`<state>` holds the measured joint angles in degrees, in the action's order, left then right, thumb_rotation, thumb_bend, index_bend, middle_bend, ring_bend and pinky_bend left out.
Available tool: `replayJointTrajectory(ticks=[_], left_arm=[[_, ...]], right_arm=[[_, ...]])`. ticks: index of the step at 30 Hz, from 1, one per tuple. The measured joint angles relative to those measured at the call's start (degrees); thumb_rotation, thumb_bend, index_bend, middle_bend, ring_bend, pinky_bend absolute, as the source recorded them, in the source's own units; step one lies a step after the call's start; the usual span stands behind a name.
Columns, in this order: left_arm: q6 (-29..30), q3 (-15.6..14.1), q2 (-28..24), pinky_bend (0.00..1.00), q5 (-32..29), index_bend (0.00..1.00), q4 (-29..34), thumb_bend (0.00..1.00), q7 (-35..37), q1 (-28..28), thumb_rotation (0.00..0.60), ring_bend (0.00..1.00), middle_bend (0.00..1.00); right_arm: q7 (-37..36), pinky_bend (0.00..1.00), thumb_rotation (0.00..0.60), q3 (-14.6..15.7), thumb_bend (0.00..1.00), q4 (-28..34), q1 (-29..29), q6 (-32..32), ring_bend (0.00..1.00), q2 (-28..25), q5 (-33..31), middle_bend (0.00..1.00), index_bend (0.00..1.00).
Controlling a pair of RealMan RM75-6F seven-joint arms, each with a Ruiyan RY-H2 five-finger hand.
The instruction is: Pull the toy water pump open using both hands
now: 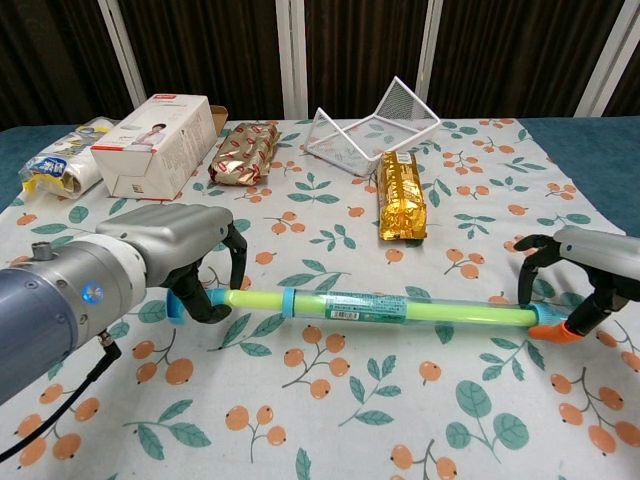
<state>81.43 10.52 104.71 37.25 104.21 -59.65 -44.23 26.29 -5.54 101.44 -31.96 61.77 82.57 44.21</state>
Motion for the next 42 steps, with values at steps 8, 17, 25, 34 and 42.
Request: replayJointTrajectory(ticks=[8,17,25,34,42], left_arm=[[0.19,-0.62,-1.11,0.18,0.46,0.6,1.07,0.5,0.16,0.31,0.6,0.06,0.22],[0.57,-1.73,-3.91,0.18,1.23,0.61,3.16,0.5,0.76,1.25,0.6,0.06,0.22],[0.69,-3.21,-8.3,0.18,2.7,0.61,6.38,0.5,0.95,2.09,0.6,0.06,0.22],[0.53,-4.99,-13.31,0.18,4.36,0.61,8.93,0.5,1.42,3.03,0.6,0.06,0.22],[0.15,-6.61,-16.28,0.18,5.34,0.61,9.47,0.5,2.64,4.19,0.6,0.06,0.22]], right_arm=[[-0.1,0.0,0.6,-0.76,0.4,-0.05,-0.17,0.61,0.0,-1.36,-0.45,0.06,0.64],[-1.11,0.0,0.6,-1.31,0.41,-0.05,0.2,0.75,0.0,-4.44,-0.92,0.06,0.64],[-2.75,0.0,0.6,-1.17,0.41,-0.82,0.85,-0.07,0.0,-6.81,-0.78,0.06,0.64],[-5.1,0.0,0.6,-1.1,0.41,-2.75,1.61,-1.28,0.0,-8.69,-0.15,0.06,0.64],[-6.84,0.0,0.6,-0.91,0.41,-3.95,2.34,-2.39,0.0,-9.69,-0.11,0.06,0.64]])
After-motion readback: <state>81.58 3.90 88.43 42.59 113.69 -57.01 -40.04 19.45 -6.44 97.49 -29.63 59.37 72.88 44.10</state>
